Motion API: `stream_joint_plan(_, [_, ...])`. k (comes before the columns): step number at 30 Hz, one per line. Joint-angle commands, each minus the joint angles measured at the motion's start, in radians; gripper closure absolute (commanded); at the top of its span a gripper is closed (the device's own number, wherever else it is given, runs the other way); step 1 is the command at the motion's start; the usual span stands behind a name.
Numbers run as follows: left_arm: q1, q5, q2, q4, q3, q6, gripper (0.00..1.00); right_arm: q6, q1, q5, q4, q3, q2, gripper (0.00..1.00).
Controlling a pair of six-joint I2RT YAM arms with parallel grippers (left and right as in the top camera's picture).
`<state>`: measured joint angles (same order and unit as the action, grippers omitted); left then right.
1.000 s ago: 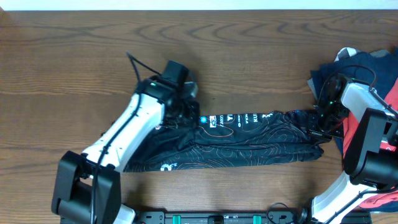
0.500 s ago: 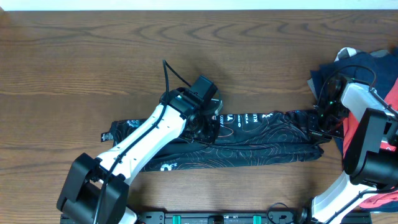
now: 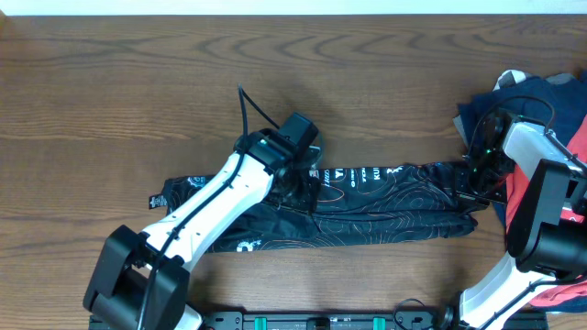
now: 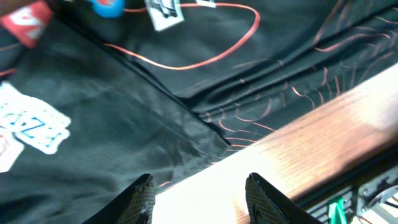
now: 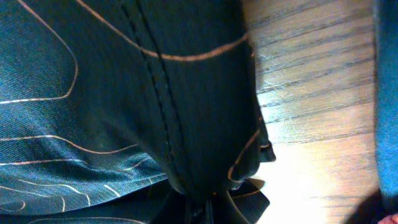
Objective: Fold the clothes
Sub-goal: 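Fold the strip's left end rightward with the left gripper, then move the right gripper to the strip's right end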
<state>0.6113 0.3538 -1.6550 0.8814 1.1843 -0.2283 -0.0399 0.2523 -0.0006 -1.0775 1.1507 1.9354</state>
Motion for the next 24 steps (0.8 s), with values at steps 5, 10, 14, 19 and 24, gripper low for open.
stream_joint_plan(5, [-0.096,-0.091,0.0,0.002,0.009,-0.088,0.51,0.011,0.003,-0.08,0.032,-0.031,0.046,0.98])
stream_joint_plan(10, [-0.23,-0.184,0.065,0.068,0.019,-0.092,0.51,0.012,0.003,-0.126,0.019,-0.031,0.046,0.99])
stream_joint_plan(14, [-0.42,-0.216,0.198,0.105,0.026,-0.091,0.49,0.045,0.003,-0.179,0.007,-0.026,0.045,0.99])
stream_joint_plan(19, [-0.67,-0.206,0.351,0.173,0.026,-0.091,0.41,0.045,0.0,-0.217,-0.066,0.034,-0.008,0.99])
stream_joint_plan(24, [-0.811,-0.204,0.421,0.233,0.026,-0.122,0.39,0.045,-0.044,-0.217,-0.14,0.103,-0.154,0.99])
